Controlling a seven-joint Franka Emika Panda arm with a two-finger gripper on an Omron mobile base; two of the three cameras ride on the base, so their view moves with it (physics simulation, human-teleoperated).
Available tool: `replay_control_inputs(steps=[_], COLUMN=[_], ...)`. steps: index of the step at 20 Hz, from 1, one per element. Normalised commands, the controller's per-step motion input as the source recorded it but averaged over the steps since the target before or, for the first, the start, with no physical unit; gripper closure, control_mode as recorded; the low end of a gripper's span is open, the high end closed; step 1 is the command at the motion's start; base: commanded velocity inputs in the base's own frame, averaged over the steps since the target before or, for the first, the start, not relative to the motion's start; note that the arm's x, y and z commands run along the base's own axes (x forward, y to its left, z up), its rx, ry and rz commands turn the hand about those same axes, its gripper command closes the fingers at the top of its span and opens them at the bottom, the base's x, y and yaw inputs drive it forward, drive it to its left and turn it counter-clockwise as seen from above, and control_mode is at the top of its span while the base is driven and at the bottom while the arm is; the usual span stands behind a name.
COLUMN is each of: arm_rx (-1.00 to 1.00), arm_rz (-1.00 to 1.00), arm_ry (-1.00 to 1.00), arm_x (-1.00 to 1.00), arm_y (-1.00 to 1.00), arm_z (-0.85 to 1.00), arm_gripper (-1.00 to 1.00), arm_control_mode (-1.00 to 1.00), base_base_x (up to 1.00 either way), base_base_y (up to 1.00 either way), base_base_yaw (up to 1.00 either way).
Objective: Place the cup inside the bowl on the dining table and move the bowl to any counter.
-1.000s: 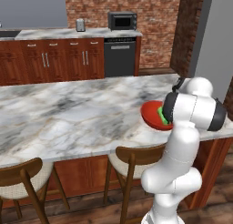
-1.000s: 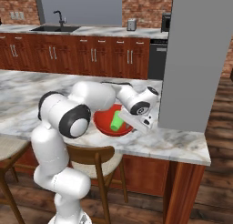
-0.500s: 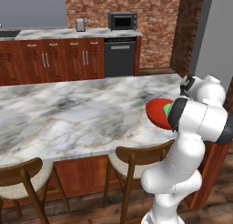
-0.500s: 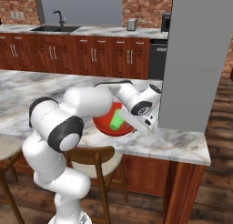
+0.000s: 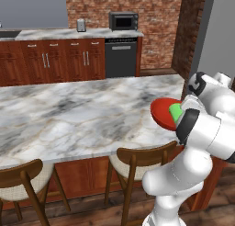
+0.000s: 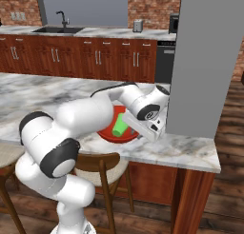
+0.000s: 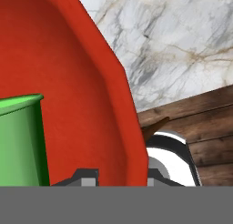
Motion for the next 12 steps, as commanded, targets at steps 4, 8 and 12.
replay_control_inputs(steps=[4,8,12], arm_rx=[-0.01,-0.02,-0.03], arm_rz=[0.0,0.0,0.0], arm_ry=[0.0,0.0,0.0], arm_x=[-0.44,-0.43,-0.39], arm_y=[0.0,0.03,0.13], arm_z=[0.27,0.27,0.28], arm_gripper=[1.0,1.0,1.0], arm_control_mode=[-1.0,-1.0,-1.0], base_base_x=[0.0,0.0,0.0], base_base_y=[0.0,0.0,0.0], base_base_yaw=[0.0,0.0,0.0])
